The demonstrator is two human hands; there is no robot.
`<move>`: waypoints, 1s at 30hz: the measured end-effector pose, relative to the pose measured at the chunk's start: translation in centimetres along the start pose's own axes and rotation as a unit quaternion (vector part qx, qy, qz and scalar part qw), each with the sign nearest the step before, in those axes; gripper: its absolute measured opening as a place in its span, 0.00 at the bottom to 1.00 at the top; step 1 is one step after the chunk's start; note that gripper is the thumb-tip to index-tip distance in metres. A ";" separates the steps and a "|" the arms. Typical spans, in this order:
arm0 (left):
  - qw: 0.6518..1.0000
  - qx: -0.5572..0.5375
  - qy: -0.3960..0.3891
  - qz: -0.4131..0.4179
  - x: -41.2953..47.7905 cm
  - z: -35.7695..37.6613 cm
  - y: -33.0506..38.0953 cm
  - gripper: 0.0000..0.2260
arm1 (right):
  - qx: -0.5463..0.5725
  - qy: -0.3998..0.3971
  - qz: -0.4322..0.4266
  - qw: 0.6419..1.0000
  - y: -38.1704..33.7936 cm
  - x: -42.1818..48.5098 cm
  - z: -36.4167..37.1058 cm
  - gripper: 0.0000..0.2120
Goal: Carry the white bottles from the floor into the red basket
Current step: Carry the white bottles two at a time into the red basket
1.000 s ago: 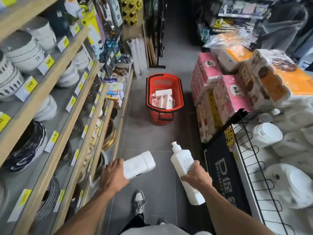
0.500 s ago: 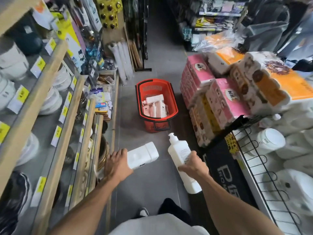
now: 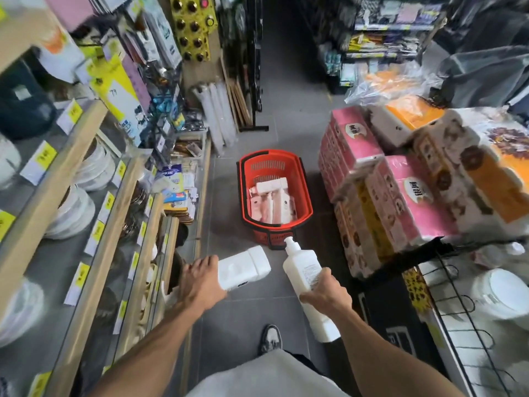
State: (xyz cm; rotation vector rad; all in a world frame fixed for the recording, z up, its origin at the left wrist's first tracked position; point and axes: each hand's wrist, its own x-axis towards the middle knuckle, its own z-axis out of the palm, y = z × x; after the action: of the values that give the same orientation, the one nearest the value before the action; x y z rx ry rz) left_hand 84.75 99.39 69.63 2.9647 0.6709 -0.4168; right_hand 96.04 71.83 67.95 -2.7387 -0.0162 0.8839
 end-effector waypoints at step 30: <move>0.996 -0.083 -0.037 0.017 20.6 -3.9 -2.8 0.31 | 0.016 0.024 0.067 0.997 -11.9 13.5 -8.1 0.34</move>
State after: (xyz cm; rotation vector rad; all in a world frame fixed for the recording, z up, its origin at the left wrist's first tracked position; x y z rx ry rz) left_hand 102.34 110.90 67.66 2.7857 0.6151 -0.4434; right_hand 112.58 82.58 69.56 -2.7565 0.1926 0.8437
